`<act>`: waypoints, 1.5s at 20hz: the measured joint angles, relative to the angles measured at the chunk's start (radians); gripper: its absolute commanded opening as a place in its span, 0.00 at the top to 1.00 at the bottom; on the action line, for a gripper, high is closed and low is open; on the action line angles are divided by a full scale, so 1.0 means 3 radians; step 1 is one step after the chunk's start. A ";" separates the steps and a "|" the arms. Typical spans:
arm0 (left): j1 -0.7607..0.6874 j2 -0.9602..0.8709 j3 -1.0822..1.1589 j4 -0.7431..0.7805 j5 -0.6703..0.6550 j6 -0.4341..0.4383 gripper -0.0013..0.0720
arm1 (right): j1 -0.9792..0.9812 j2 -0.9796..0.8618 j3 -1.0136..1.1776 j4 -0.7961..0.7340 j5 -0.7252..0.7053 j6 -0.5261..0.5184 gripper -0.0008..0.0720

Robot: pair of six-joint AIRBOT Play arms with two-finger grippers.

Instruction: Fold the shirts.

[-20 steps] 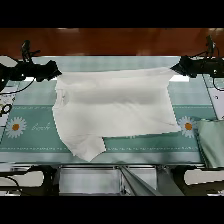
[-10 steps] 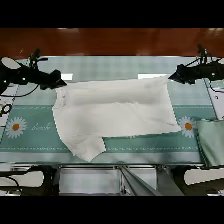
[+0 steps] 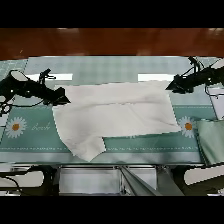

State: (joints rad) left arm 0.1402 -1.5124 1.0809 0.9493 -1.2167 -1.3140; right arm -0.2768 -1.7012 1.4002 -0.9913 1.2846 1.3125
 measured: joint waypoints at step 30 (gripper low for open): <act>0.0605 0.2205 -0.2532 0.0291 -0.0074 -0.1006 0.30 | -0.1040 0.1779 -0.2513 0.1095 -0.0376 -0.0605 0.42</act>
State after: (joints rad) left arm 0.3218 -0.8509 0.3214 1.0367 -1.2388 -1.6157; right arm -0.5888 -1.1675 0.6464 -0.6628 1.1717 1.1309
